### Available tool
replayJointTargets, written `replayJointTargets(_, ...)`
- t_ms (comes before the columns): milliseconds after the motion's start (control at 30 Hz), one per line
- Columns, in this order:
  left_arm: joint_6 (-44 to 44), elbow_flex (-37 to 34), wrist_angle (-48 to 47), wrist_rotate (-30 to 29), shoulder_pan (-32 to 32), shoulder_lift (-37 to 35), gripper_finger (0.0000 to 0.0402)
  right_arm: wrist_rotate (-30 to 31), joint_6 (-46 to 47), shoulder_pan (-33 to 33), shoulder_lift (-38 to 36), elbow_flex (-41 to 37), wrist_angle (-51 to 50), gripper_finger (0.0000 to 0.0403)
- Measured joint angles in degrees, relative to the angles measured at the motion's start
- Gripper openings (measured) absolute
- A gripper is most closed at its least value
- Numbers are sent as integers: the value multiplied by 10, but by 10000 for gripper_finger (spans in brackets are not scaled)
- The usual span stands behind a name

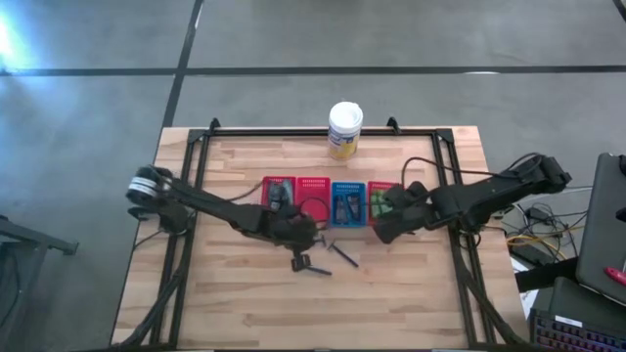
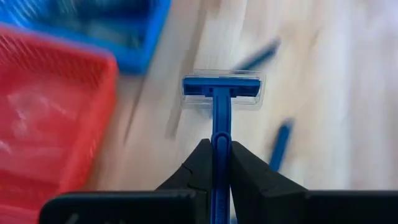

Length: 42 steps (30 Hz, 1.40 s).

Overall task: Pick & Place Travel size toiletries
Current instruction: Put the blue razor into the middle left red bin

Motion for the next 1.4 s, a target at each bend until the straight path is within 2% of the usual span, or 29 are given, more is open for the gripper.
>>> replayJointTargets(233, -67, -41, 164, -47, 15, -116, 32, -7, -63, 0, -55, -2, 103, 240)
replayJointTargets(400, -99, -122, 384, -70, 40, -195, 33, -53, -128, 0, -76, -7, 227, 231)
replayJointTargets(533, -136, -187, 559, -72, 57, -220, 33, -90, -185, 0, -68, -8, 363, 234)
replayJointTargets(667, -149, -220, 653, -72, 59, -215, 33, -91, -213, -8, -39, -7, 460, 248)
replayJointTargets(867, -131, -226, 725, -59, 54, -204, 34, -99, -200, -38, 6, -5, 487, 269)
replayJointTargets(1200, -137, -226, 716, -41, 52, -193, 34, -175, -197, -91, 52, -4, 608, 294)
replayJointTargets(1400, -133, -226, 714, -42, 53, -187, 35, -231, -174, -119, 81, 3, 623, 294)
